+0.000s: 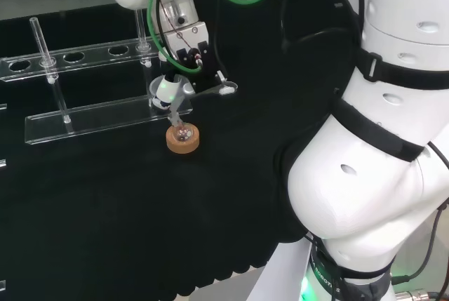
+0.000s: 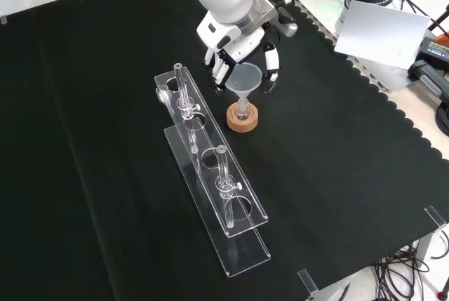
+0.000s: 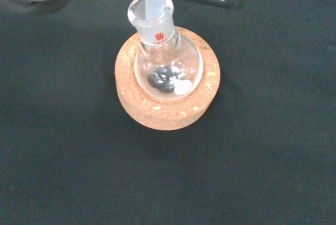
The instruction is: Place the funnel on the round-bottom flask.
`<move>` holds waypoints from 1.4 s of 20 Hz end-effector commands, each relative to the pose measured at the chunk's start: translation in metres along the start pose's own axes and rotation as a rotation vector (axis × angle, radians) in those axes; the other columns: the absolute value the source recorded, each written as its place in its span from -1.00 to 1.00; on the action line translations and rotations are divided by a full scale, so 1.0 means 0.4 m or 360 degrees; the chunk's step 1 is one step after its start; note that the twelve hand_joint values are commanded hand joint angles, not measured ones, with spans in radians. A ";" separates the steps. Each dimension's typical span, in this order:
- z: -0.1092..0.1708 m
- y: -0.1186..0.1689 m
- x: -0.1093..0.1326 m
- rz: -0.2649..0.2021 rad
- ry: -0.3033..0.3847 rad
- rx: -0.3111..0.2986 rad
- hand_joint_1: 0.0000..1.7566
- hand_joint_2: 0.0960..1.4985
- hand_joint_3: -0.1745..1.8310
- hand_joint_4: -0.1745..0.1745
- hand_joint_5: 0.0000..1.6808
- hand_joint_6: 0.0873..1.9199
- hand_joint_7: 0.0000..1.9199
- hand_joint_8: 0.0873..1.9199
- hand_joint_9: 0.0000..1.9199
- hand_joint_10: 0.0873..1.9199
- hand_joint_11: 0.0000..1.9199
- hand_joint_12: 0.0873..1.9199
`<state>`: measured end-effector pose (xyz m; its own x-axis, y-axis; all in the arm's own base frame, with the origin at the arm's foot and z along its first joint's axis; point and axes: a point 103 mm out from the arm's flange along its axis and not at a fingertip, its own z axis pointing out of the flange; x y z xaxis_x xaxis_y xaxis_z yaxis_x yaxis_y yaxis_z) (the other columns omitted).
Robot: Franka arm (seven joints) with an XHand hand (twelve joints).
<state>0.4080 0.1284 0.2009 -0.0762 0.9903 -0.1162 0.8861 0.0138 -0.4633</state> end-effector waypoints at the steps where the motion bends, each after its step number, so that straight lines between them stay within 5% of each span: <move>1: 0.005 0.003 0.009 0.0005 0.0000 0.0012 -0.04 -0.16 -0.15 -0.13 -0.22 -0.27 -0.22 -0.20 0.13 -0.49 -0.33 0.28; 28: 0.032 -0.001 -0.034 0.0056 0.0015 0.0022 -0.04 -0.16 -0.15 -0.13 -0.22 -0.26 -0.23 -0.19 0.12 -0.47 -0.33 0.28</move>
<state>0.4018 0.1141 0.1904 -0.0558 0.9924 -0.1093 0.8793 -0.0030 -0.4762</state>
